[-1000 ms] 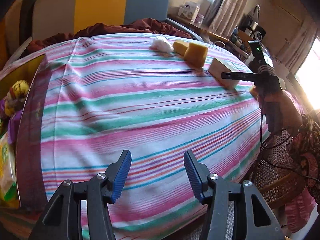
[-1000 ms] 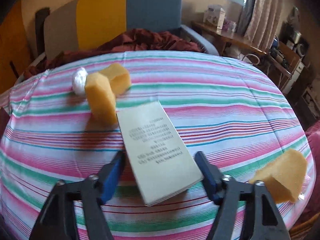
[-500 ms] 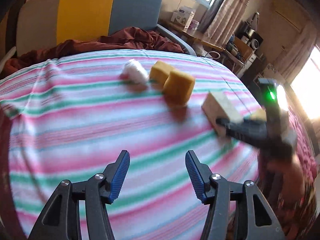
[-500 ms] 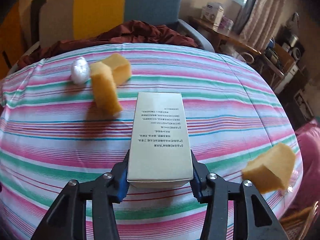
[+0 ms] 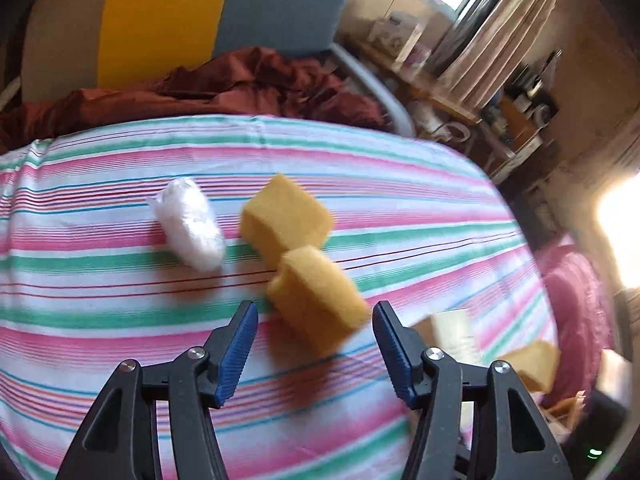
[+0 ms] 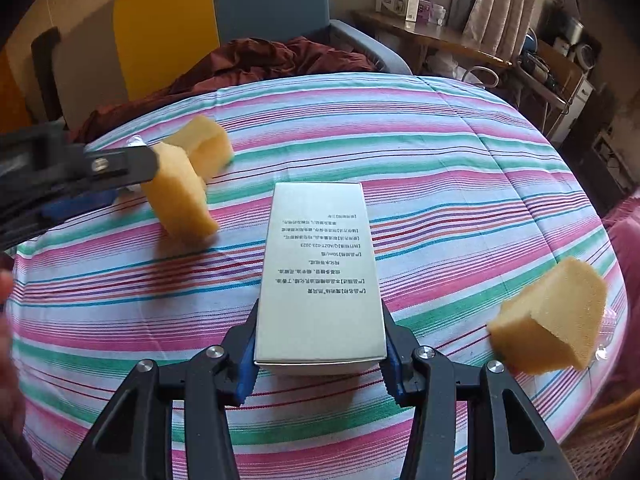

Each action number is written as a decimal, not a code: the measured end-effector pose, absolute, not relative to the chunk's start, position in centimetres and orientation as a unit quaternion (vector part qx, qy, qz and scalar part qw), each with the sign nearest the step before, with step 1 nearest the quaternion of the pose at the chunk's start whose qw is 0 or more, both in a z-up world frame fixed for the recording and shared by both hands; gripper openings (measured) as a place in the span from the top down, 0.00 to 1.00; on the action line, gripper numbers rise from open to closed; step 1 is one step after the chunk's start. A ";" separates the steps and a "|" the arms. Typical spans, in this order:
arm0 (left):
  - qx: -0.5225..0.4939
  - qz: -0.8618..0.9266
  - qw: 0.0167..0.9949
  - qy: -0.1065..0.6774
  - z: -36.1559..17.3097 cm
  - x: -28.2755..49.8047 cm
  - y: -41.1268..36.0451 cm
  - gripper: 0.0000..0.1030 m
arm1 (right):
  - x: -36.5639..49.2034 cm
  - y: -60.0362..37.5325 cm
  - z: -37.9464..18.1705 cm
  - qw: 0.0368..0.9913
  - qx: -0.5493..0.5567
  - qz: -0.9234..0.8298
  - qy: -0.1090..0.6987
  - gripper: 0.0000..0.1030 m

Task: Organize objects
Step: 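Grasp a yellow sponge with the left tool while the right tool holds the box, then carry the sponge to the tray with the left tool while the right tool carries the box, then lower the white box into the tray and open the right tool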

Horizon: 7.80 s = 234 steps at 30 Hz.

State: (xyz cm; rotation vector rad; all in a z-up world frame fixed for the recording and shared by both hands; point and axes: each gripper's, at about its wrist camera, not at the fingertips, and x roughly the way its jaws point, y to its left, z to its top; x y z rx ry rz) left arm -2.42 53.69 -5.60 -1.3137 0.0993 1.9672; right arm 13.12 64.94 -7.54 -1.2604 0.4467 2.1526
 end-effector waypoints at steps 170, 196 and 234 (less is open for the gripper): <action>-0.395 0.870 0.066 -0.287 -4.0 -7.9 -4.9 0.37 | 5.3 24.0 -3.2 -0.077 -0.383 0.919 0.044 0.51; -0.358 0.874 0.080 -0.318 1.0 -6.8 -6.7 0.36 | -4.3 15.4 -4.0 -0.004 -0.575 0.807 -0.137 0.51; -0.352 0.884 0.083 -0.296 1.8 -6.1 -5.7 0.35 | -6.0 18.0 -3.5 0.114 -0.428 0.890 -0.108 0.44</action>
